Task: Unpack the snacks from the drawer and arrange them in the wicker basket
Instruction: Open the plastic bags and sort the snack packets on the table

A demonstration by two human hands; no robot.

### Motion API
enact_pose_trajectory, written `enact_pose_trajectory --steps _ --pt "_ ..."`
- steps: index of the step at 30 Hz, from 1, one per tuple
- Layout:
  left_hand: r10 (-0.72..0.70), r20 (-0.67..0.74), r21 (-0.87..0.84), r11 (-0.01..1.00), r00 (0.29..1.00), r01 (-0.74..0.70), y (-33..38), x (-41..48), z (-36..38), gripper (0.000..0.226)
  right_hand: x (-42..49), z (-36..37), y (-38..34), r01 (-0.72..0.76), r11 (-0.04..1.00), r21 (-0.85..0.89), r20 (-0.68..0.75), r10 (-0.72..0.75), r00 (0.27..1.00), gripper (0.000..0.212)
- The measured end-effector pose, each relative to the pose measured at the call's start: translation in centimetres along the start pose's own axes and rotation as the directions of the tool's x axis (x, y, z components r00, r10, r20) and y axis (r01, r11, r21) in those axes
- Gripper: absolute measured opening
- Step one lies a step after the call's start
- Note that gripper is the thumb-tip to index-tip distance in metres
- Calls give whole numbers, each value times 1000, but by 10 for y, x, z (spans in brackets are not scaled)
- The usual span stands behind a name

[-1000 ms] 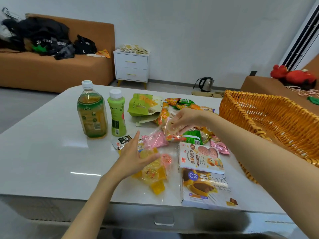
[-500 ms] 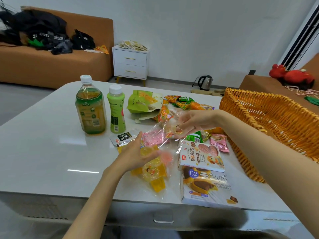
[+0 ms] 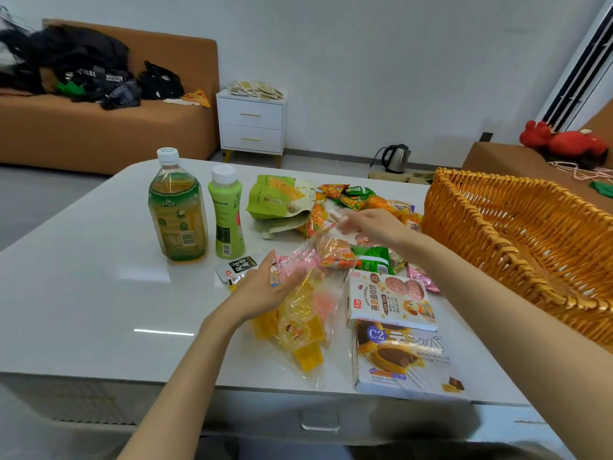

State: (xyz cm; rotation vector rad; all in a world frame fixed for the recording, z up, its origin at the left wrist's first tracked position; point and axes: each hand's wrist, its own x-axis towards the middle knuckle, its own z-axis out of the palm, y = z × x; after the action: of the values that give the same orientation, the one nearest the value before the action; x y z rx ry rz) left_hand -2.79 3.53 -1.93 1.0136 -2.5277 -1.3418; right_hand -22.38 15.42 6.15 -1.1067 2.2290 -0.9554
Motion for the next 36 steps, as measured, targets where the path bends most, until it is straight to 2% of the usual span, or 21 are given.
enact_pose_trajectory --steps 2,3,5,7,10,12,14,16,17,18,20,23,25,27,30,33,36 --pt "-28 -31 -136 990 999 23 4 5 -2 113 -16 5 8 2 1000 -25 -137 -6 990 46" --pt "-38 -51 -191 981 998 28 5 9 -2 96 -23 8 15 -17 999 -36 -159 12 987 48" --pt "-47 -97 -240 970 994 23 4 17 1 74 -37 18 25 -80 997 15 -95 81 992 49" --pt "-47 -127 -236 972 991 16 4 24 5 64 -48 31 28 -132 985 110 -14 134 991 57" --pt "-35 -154 -189 982 987 5 2 33 9 54 -48 50 30 -163 967 196 -71 179 981 86" --pt "-12 -154 -206 978 988 -21 -4 39 10 41 -43 56 29 -204 946 251 -65 227 972 97" --pt "10 -158 -226 973 987 -46 -7 42 12 27 -38 63 30 -228 936 269 -56 252 966 85" --pt "22 -198 -230 971 980 -68 -6 43 14 18 -30 70 34 -194 959 206 -124 222 967 50" --pt "35 -232 -234 968 972 -90 -4 43 15 16 -28 72 35 -169 968 188 -167 201 965 32" --pt "54 -270 -234 965 961 -120 -3 42 14 16 -26 74 35 -140 970 199 -198 180 964 22" --pt "74 -331 -253 953 941 -165 3 33 8 16 -25 74 34 -103 947 305 -231 179 956 17" --pt "18 -345 -409 897 939 -167 4 16 -10 19 -36 65 24 30 846 533 -281 143 949 4" --pt "-33 -353 -533 829 935 -172 3 -1 -24 19 -45 59 15 141 793 593 -332 82 940 5" --pt "-60 -357 -636 747 932 -196 2 -20 -34 20 -57 53 1 285 773 567 -389 -55 920 7" --pt "2 -397 -677 675 918 -295 4 -49 -46 21 -74 44 -19 462 726 509 -441 -242 864 17" --pt "44 -440 -641 684 897 -348 1 -62 -50 23 -82 45 -21 495 717 491 -435 -292 852 28" --pt "-21 -424 -638 716 905 -282 -5 -67 -44 24 -83 58 -17 468 778 420 -394 -308 866 25"
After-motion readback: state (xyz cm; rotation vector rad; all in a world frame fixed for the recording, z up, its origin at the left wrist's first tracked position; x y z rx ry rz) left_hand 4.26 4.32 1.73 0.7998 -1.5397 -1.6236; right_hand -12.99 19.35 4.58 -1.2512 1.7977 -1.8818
